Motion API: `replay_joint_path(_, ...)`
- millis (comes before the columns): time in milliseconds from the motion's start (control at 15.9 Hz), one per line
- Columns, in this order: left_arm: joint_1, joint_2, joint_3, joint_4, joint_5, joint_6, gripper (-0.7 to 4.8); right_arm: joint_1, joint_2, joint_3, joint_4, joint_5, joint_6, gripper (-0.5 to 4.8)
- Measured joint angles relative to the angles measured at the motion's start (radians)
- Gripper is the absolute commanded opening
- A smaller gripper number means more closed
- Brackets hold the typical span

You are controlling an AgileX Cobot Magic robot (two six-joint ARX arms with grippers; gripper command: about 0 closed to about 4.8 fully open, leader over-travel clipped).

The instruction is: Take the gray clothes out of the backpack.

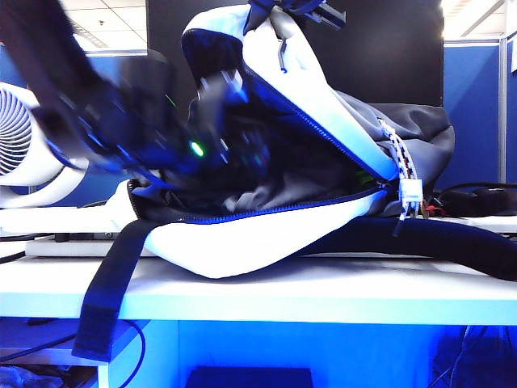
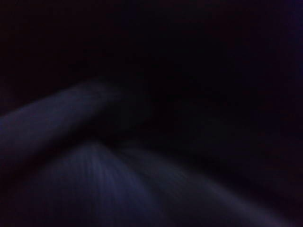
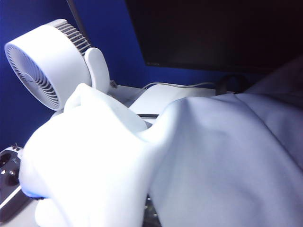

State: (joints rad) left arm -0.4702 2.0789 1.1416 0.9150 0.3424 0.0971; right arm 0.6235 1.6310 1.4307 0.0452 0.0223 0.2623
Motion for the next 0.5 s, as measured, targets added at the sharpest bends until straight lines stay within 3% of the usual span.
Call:
replay_joint_path(63, -0.001, 0.068, 0.067, 0.000, -0.017, 0.000, 0.54, 0.000, 0.000, 0.000, -0.016, 0.000, 0.000, -0.05)
replay_joint_path(126, -0.001, 0.096, 0.108, -0.003, -0.014, 0.002, -0.11, 0.000, 0.000, 0.000, -0.030, 0.000, 0.000, -0.06)
replay_joint_path(315, -0.001, 0.105, 0.132, -0.030, -0.037, -0.017, -0.05, -0.019, 0.000, 0.004, -0.036, -0.007, -0.001, -0.06)
replay_joint_path(504, 0.020, 0.026, 0.049, -0.056, -0.003, -0.150, -0.04, -0.064, 0.000, 0.006, -0.035, 0.031, -0.026, -0.05)
